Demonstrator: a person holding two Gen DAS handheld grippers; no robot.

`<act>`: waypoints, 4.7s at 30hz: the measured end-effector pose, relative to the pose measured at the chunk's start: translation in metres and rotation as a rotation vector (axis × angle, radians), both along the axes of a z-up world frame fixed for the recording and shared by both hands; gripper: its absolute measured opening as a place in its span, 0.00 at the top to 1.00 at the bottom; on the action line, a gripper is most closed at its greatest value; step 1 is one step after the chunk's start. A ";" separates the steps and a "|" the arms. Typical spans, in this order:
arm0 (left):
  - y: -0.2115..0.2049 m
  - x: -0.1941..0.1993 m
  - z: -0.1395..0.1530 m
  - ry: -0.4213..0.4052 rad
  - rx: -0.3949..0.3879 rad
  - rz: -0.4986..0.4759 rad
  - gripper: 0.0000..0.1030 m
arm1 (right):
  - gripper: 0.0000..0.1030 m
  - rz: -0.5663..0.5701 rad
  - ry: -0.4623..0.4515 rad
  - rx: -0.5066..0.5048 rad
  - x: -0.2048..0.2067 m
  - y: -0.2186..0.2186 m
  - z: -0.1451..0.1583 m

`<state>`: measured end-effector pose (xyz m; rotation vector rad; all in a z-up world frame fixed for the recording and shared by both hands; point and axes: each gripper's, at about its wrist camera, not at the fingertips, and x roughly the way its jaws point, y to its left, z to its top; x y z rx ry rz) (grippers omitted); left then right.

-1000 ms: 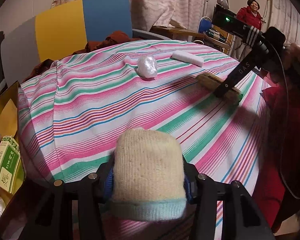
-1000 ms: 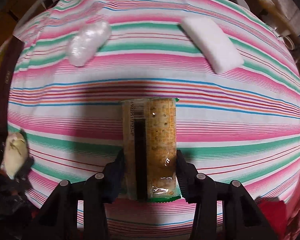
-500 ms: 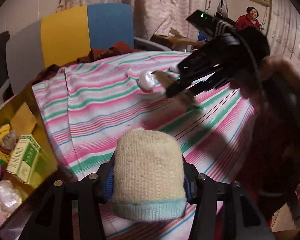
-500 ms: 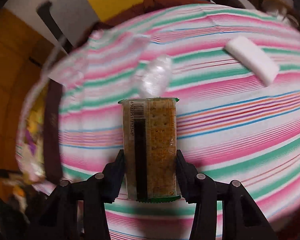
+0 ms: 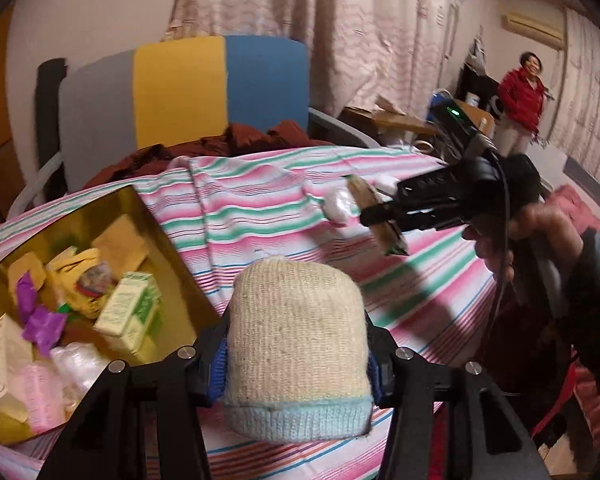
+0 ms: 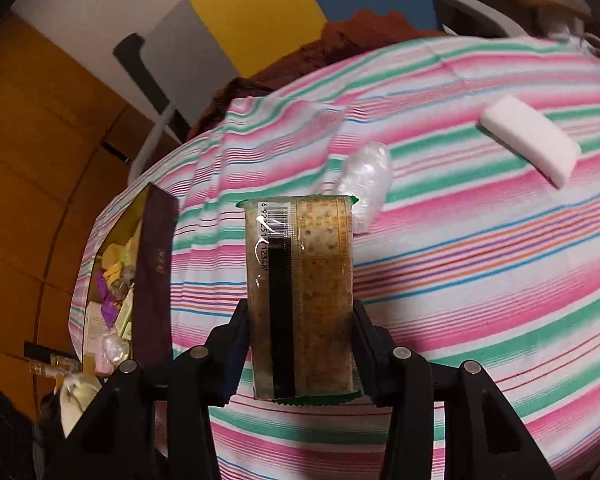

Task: Organize objects
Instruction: 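Carry the knitted roll and cracker packet over the gold tray with both tools, then open both tools to drop the roll and packet into the tray, then move both tools back toward the plastic wrap and white foam block, then grasp the clear plastic wrap bundle with the left tool and lift it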

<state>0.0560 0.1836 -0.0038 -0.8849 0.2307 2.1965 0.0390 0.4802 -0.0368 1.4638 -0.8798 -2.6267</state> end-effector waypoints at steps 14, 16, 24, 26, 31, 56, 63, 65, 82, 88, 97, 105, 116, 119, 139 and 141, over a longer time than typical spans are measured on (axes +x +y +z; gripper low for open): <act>-0.106 -0.043 0.014 -0.032 0.098 0.304 0.49 | 0.54 0.152 0.122 -0.016 -0.020 -0.083 0.028; -0.120 -0.053 0.014 -0.040 0.111 0.356 0.49 | 0.54 0.207 0.142 -0.023 -0.026 -0.108 0.036; -0.148 -0.092 0.013 -0.037 0.101 0.499 0.48 | 0.54 0.355 0.173 -0.058 -0.057 -0.202 0.051; -0.149 -0.101 0.010 -0.041 0.090 0.516 0.48 | 0.54 0.375 0.158 -0.027 -0.067 -0.221 0.045; -0.155 -0.104 0.003 -0.057 0.058 0.573 0.45 | 0.39 0.372 0.115 0.020 -0.082 -0.244 0.030; -0.153 -0.074 0.013 0.010 -0.009 0.590 0.44 | 0.24 0.332 0.114 0.163 -0.055 -0.251 0.019; -0.146 -0.071 0.013 0.020 -0.028 0.571 0.44 | 0.13 0.299 0.170 0.293 -0.046 -0.252 0.033; -0.142 -0.071 0.014 0.022 -0.034 0.562 0.44 | 0.11 0.287 0.176 0.303 -0.045 -0.249 0.035; -0.115 -0.072 0.003 0.000 -0.062 0.487 0.44 | 0.08 0.241 0.138 0.414 -0.042 -0.200 0.038; -0.104 -0.071 -0.002 -0.003 -0.091 0.464 0.45 | 0.08 0.240 0.127 0.433 -0.042 -0.180 0.039; -0.094 -0.067 -0.006 -0.011 -0.106 0.432 0.44 | 0.07 0.219 0.052 0.464 -0.044 -0.140 0.029; -0.089 -0.067 -0.010 -0.017 -0.120 0.414 0.44 | 0.07 0.012 0.010 0.444 -0.049 -0.048 0.023; -0.075 -0.070 -0.002 0.007 -0.155 0.406 0.44 | 0.02 -0.409 -0.069 0.182 -0.025 0.065 -0.011; -0.067 -0.071 0.002 0.016 -0.157 0.386 0.44 | 0.02 -0.397 -0.091 0.215 -0.028 0.060 -0.011; 0.010 -0.058 0.016 0.052 -0.165 0.187 0.44 | 0.01 -0.464 -0.055 0.157 -0.015 0.076 -0.008; 0.019 -0.056 0.016 0.059 -0.164 0.165 0.44 | 0.01 -0.482 -0.049 0.145 -0.012 0.081 -0.007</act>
